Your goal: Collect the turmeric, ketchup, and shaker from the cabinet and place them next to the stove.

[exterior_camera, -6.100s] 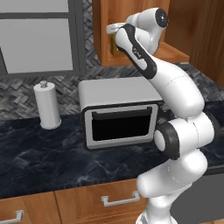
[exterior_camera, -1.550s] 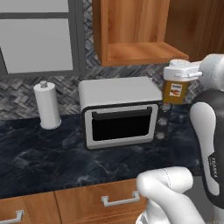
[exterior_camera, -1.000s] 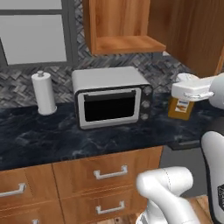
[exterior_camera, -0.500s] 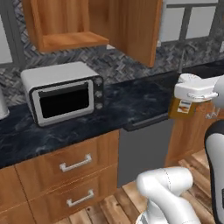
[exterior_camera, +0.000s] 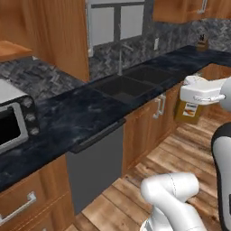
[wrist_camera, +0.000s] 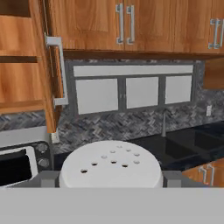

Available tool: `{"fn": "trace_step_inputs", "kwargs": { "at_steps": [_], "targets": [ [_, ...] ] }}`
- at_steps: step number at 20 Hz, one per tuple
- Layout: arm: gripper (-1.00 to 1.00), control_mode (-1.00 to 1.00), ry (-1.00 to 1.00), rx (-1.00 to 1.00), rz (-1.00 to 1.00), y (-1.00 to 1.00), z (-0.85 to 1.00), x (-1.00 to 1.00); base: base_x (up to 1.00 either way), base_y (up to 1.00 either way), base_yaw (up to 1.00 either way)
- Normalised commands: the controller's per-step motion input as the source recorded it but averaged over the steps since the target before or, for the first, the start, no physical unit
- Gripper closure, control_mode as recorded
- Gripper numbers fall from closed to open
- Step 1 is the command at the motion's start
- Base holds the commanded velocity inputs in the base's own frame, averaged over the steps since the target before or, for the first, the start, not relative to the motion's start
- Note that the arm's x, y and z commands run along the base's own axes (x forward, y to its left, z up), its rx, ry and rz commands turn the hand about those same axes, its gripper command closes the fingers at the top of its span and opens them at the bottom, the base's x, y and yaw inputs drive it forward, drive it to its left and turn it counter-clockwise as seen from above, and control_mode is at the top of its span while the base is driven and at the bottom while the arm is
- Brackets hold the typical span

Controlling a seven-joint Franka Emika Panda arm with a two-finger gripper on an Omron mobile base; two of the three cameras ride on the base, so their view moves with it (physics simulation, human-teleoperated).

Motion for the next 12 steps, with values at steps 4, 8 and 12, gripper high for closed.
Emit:
{"fn": "trace_step_inputs", "kwargs": {
  "at_steps": [4,8,12],
  "targets": [
    [1.0,1.0,0.0,0.0,0.0,0.0,0.0,0.0,0.39,-0.44,-0.59],
    [1.0,1.0,0.0,0.0,0.0,0.0,0.0,0.0,0.61,-0.16,-0.55],
    [1.0,1.0,0.0,0.0,0.0,0.0,0.0,0.0,0.73,0.0,-0.53]
  ]
}}
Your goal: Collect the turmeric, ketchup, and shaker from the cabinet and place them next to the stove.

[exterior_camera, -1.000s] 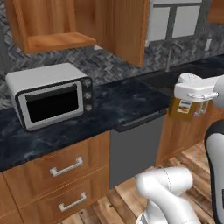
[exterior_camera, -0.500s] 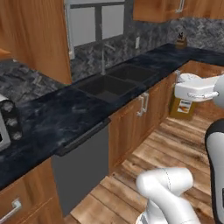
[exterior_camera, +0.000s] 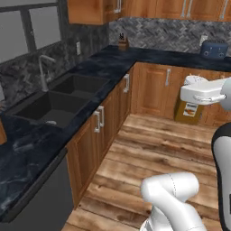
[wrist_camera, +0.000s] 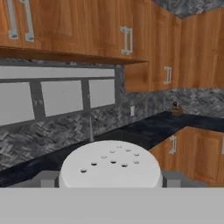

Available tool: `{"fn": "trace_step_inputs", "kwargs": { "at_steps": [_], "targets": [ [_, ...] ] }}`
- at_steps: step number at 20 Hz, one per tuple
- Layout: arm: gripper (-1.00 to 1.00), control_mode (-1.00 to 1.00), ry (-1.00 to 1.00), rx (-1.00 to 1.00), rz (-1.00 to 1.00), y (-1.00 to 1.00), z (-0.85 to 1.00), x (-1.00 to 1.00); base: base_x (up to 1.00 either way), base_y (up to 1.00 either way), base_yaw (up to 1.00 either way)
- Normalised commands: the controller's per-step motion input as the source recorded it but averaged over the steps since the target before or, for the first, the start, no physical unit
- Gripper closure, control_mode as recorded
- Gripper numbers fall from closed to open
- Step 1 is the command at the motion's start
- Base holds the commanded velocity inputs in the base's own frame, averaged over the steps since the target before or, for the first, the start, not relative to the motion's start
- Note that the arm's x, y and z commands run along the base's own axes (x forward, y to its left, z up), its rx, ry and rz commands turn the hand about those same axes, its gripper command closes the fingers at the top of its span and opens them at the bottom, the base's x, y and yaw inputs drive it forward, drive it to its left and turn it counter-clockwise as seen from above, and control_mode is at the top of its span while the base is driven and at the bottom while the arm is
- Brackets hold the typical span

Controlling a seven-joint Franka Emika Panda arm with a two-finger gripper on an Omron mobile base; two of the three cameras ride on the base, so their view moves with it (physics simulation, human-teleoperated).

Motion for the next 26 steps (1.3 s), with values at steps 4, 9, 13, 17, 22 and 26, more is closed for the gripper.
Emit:
{"fn": "trace_step_inputs", "kwargs": {
  "at_steps": [4,9,13,17,22,26],
  "targets": [
    [1.0,1.0,0.0,0.0,0.0,0.0,0.0,0.0,0.71,0.33,-0.57],
    [1.0,1.0,0.0,0.0,0.0,0.0,0.0,0.0,0.77,0.28,-0.55],
    [1.0,1.0,0.0,0.0,0.0,0.0,0.0,0.0,0.88,0.03,-0.49],
    [1.0,1.0,0.0,0.0,0.0,0.0,0.0,0.0,0.98,-0.07,-0.41],
    [1.0,1.0,0.0,0.0,0.0,0.0,0.0,0.0,1.0,-0.19,-0.36],
    [1.0,1.0,0.0,0.0,0.0,0.0,0.0,0.0,1.0,-0.2,-0.34]
  ]
}}
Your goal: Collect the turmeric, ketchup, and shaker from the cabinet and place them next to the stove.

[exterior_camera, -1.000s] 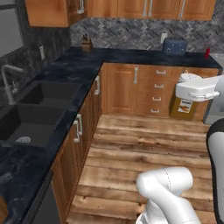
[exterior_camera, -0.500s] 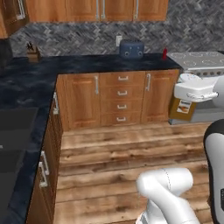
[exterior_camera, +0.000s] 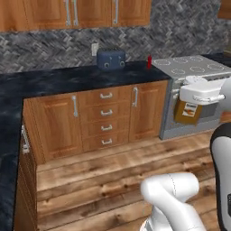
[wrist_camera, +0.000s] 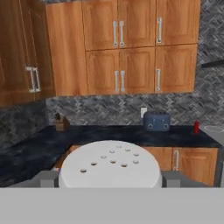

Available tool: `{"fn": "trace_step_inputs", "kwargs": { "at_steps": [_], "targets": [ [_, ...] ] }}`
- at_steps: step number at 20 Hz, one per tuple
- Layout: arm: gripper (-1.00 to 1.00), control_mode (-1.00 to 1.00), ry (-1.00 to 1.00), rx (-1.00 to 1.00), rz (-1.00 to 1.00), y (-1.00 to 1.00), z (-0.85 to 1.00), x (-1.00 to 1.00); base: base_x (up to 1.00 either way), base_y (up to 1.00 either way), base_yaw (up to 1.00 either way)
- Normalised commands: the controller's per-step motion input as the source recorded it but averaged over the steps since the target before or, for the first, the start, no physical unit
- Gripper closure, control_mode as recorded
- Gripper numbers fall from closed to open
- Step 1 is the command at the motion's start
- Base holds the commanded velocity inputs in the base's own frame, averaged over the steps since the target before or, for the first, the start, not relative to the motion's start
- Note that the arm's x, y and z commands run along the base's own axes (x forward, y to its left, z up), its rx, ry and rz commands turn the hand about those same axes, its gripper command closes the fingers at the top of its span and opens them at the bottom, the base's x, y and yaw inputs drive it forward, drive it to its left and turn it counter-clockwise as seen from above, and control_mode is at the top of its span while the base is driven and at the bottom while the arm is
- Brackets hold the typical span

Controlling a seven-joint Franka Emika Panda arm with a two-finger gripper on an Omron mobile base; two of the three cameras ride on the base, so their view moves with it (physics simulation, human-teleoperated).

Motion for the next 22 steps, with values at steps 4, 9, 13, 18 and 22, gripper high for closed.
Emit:
{"fn": "trace_step_inputs", "kwargs": {
  "at_steps": [4,9,13,18,22],
  "targets": [
    [1.0,1.0,0.0,0.0,0.0,0.0,0.0,0.0,1.0,-0.34,-0.32],
    [1.0,1.0,0.0,0.0,0.0,0.0,0.0,0.0,1.0,-0.53,-0.27],
    [1.0,1.0,0.0,0.0,0.0,0.0,0.0,0.0,1.0,-0.6,-0.23],
    [1.0,1.0,0.0,0.0,0.0,0.0,0.0,0.0,1.0,-0.37,-0.24],
    [1.0,1.0,0.0,0.0,0.0,0.0,0.0,0.0,1.0,-0.09,-0.26]
  ]
}}
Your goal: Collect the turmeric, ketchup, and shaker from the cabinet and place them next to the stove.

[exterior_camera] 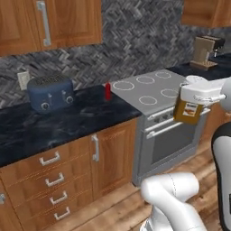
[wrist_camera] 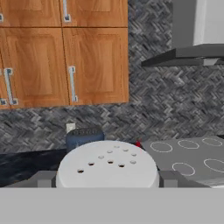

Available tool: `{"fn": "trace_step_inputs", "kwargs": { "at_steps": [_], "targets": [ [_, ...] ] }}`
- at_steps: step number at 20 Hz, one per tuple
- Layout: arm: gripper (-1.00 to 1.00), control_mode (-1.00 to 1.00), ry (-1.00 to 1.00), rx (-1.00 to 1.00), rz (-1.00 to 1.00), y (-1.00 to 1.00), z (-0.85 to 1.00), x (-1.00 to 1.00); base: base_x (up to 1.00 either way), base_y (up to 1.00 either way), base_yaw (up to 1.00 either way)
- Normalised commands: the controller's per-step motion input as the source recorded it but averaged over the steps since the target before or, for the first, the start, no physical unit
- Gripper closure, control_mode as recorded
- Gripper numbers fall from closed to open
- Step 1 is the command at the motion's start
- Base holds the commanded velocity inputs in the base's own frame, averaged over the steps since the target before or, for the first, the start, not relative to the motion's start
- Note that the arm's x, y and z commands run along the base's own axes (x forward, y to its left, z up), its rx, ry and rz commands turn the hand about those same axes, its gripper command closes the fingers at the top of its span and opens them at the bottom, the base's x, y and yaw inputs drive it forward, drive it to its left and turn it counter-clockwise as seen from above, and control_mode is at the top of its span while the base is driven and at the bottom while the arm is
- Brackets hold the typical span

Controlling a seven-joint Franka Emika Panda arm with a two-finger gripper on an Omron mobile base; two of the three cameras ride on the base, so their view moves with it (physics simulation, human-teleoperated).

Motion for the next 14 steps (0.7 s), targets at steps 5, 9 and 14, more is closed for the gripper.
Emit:
{"fn": "trace_step_inputs", "kwargs": {
  "at_steps": [5,9,14],
  "targets": [
    [1.0,1.0,0.0,0.0,0.0,0.0,0.0,0.0,1.0,-0.08,-0.14],
    [1.0,1.0,0.0,0.0,0.0,0.0,0.0,0.0,0.65,-0.47,0.08],
    [1.0,1.0,0.0,0.0,0.0,0.0,0.0,0.0,0.44,-0.49,0.37]
  ]
}}
